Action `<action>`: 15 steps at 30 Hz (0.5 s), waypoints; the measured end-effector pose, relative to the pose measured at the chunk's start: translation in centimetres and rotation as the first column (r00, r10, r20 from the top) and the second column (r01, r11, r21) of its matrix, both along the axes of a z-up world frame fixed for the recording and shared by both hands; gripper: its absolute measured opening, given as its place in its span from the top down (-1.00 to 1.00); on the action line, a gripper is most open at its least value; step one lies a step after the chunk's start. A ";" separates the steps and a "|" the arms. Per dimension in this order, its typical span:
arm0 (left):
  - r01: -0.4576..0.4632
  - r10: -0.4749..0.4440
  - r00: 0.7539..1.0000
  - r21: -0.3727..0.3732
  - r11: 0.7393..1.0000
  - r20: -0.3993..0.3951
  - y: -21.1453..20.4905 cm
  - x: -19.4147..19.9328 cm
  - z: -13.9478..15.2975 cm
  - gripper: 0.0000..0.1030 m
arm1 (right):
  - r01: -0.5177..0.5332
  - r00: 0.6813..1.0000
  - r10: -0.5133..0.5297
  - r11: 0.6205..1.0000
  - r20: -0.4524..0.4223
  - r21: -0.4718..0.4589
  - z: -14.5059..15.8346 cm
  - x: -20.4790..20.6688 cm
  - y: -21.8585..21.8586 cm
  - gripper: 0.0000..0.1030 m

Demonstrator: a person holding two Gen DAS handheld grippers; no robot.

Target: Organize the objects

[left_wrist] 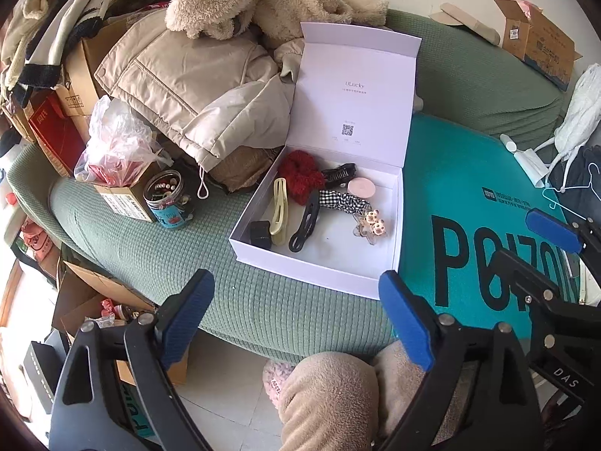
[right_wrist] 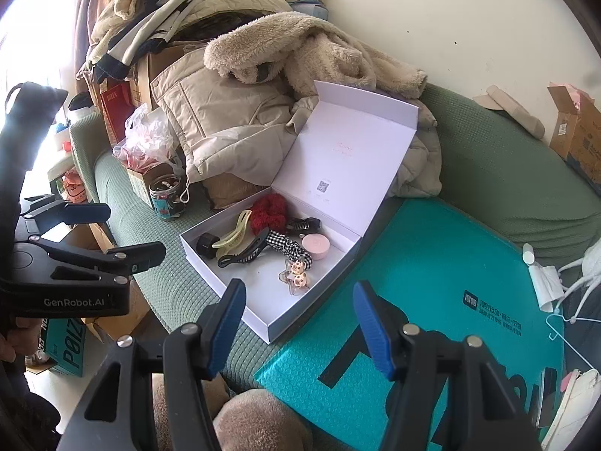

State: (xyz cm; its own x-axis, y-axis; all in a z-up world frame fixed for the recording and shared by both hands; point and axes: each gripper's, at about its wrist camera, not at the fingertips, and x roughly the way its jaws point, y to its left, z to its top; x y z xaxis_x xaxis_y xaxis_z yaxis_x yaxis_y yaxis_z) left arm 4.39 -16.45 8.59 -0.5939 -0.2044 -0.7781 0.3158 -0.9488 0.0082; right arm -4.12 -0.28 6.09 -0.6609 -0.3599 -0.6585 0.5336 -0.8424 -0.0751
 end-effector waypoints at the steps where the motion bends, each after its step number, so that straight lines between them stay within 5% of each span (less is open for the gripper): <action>1: -0.003 0.003 1.000 0.000 1.000 0.000 0.1 0.3 0.0 -0.75 | -0.003 1.000 0.003 1.000 0.002 0.000 -0.1 0.2 0.0 -0.17; 15: -0.018 0.018 1.000 0.010 1.000 0.020 0.7 2.5 0.5 -0.82 | -0.011 1.000 0.011 1.000 0.010 0.005 -0.6 1.5 0.4 -0.17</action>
